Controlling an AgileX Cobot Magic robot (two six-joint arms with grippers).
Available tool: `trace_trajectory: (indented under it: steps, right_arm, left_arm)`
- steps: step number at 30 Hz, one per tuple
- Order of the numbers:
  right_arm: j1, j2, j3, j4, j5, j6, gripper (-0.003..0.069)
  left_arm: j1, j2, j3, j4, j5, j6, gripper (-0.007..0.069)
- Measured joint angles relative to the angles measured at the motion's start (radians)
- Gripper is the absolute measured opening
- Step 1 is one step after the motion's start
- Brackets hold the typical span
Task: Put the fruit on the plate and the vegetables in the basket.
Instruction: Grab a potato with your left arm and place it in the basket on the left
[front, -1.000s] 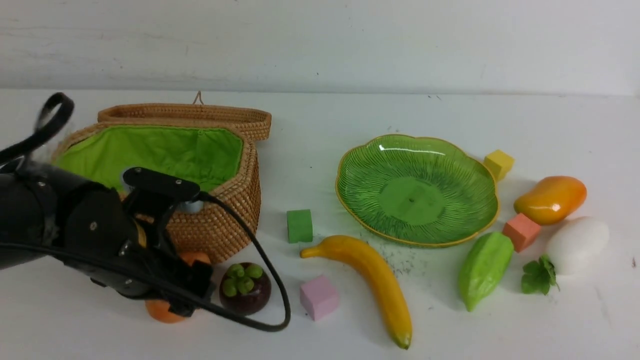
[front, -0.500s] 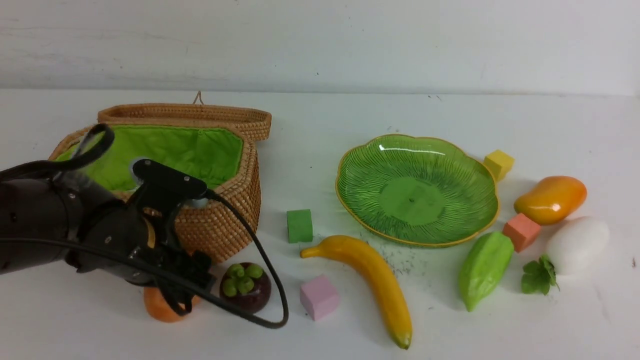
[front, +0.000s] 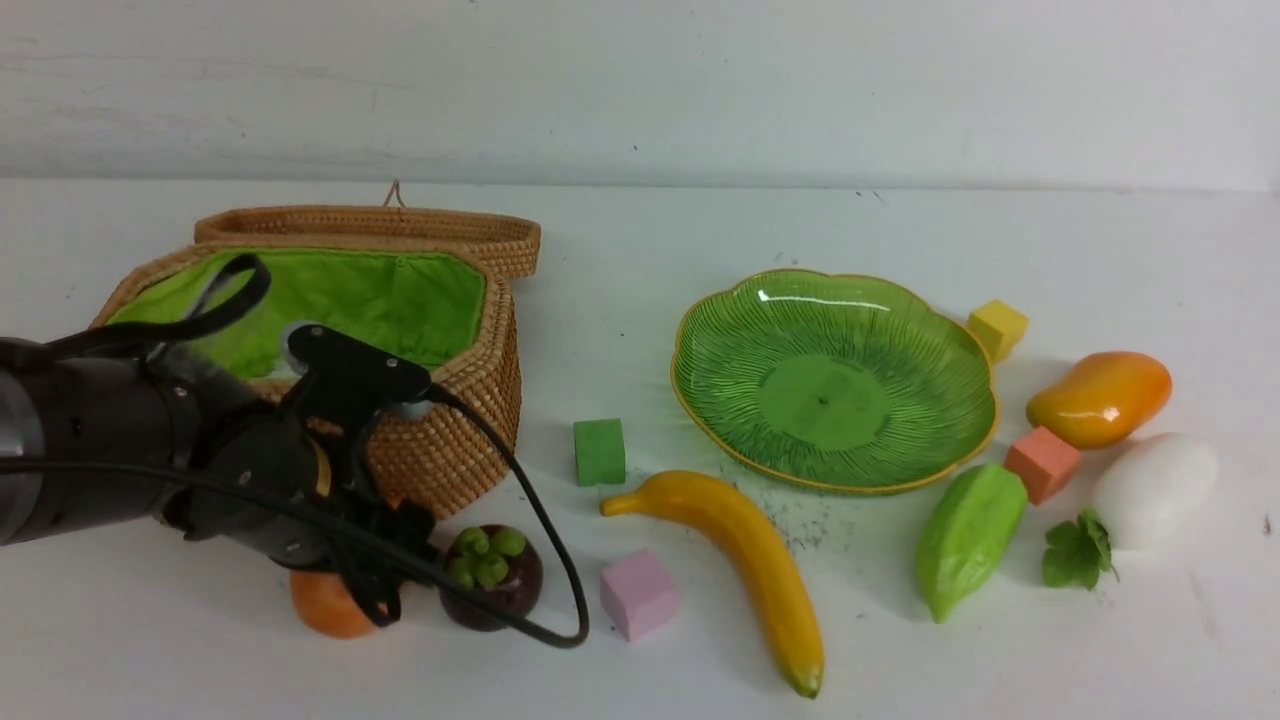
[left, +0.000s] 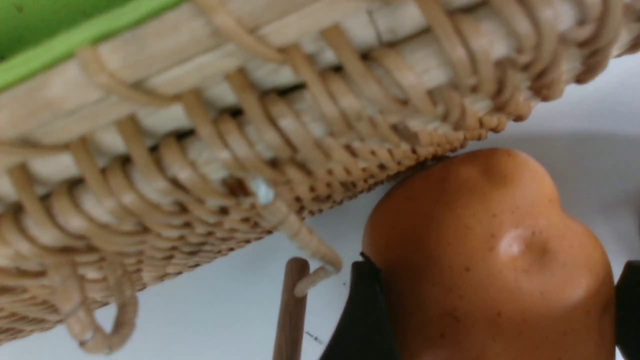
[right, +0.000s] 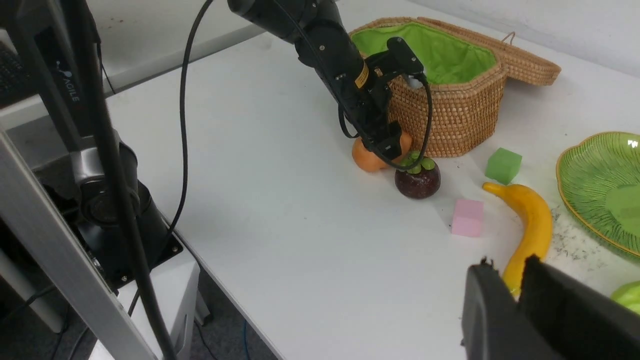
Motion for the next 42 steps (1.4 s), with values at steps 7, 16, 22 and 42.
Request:
trace_trajectory:
  steps: [7,16,22,42]
  right_arm:
    - [0.000,0.000,0.000,0.001,0.000,0.000,0.0112]
    - [0.000,0.000,0.000,0.001,0.000,0.000,0.0118]
    - [0.000,0.000,0.000,0.001,0.000,0.000,0.0125]
    - [0.000,0.009,0.000,0.000,-0.233,-0.052,0.0130]
  left_arm:
    - [0.000,-0.011,-0.003,-0.033,0.052,-0.001,0.0564]
    - [0.000,-0.094,0.012,-0.091,0.196,0.000,0.0561]
    - [0.000,-0.203,0.012,-0.152,0.311,0.023,0.0561]
    - [0.000,-0.460,0.014,0.240,-0.246,0.329,0.0561]
